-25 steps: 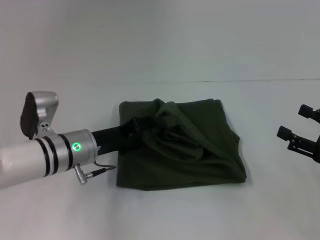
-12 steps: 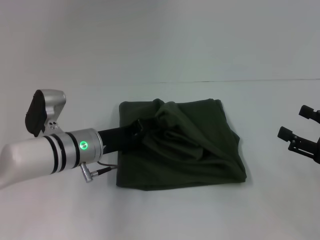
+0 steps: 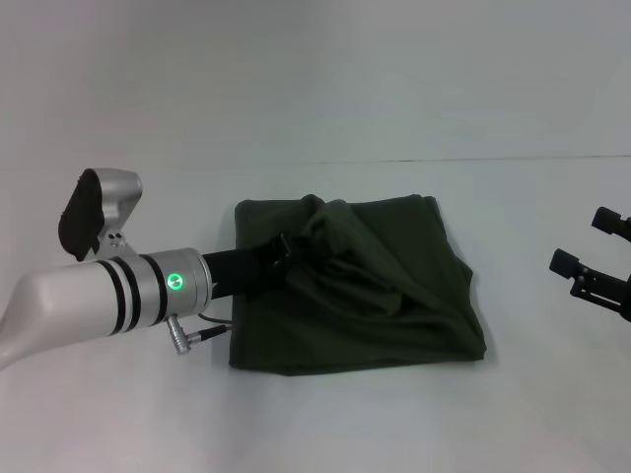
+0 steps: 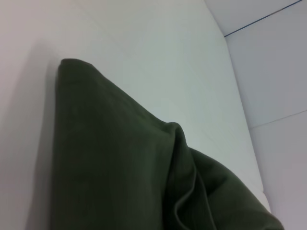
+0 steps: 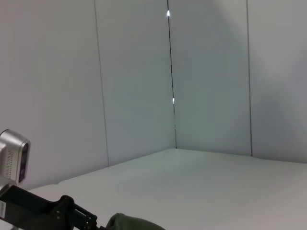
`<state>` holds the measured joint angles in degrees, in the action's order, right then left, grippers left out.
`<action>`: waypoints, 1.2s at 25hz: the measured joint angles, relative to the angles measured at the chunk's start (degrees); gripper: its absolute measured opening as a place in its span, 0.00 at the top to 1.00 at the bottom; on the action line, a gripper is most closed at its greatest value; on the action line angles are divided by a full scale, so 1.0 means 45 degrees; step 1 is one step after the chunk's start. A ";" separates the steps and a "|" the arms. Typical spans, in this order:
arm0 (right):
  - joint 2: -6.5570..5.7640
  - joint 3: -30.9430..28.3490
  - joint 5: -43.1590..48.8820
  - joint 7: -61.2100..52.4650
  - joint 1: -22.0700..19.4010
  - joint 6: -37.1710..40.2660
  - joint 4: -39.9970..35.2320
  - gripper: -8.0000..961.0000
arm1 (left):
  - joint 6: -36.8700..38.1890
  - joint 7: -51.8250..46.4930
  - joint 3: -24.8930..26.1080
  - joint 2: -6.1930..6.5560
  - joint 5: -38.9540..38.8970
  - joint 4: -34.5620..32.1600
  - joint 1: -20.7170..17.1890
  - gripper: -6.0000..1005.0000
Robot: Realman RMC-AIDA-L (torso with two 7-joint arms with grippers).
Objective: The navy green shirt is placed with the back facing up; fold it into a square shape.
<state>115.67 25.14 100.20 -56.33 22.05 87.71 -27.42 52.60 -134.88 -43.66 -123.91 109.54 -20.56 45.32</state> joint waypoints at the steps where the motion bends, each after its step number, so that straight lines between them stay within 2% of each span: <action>1: -0.0001 0.0000 0.0000 0.0000 -0.0004 0.0001 0.0000 0.02 | -0.0017 -0.0001 0.0002 -0.0001 0.0000 0.0000 0.0019 0.43; 9: -0.0002 -0.0001 -0.0001 0.0000 -0.0026 0.0001 0.0000 0.02 | -0.0031 0.0014 0.0014 -0.0003 0.0012 0.0004 0.0067 0.62; 14: -0.0003 -0.0002 0.0000 0.0000 -0.0046 0.0003 -0.0001 0.02 | 0.0085 0.0642 0.0114 -0.0022 -0.0315 0.0010 -0.0009 0.62; 19: -0.0002 -0.0002 -0.0001 0.0000 -0.0041 0.0070 -0.0024 0.02 | -0.0002 0.0586 -0.0003 0.0008 -0.0415 0.0129 0.0041 0.68; 25: -0.0002 -0.0001 0.0000 0.0004 -0.0037 0.0099 -0.0016 0.02 | -0.0011 0.0542 -0.0024 0.0007 -0.0412 0.0200 0.0067 0.87; 30: -0.0003 -0.0001 0.0000 0.0097 -0.0077 0.0065 -0.0008 0.02 | 0.0182 0.0511 -0.0011 -0.0015 -0.0595 0.0129 0.0117 0.97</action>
<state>115.65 25.13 100.20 -55.90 21.71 88.00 -27.46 53.42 -132.58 -43.71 -123.98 106.86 -19.98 45.85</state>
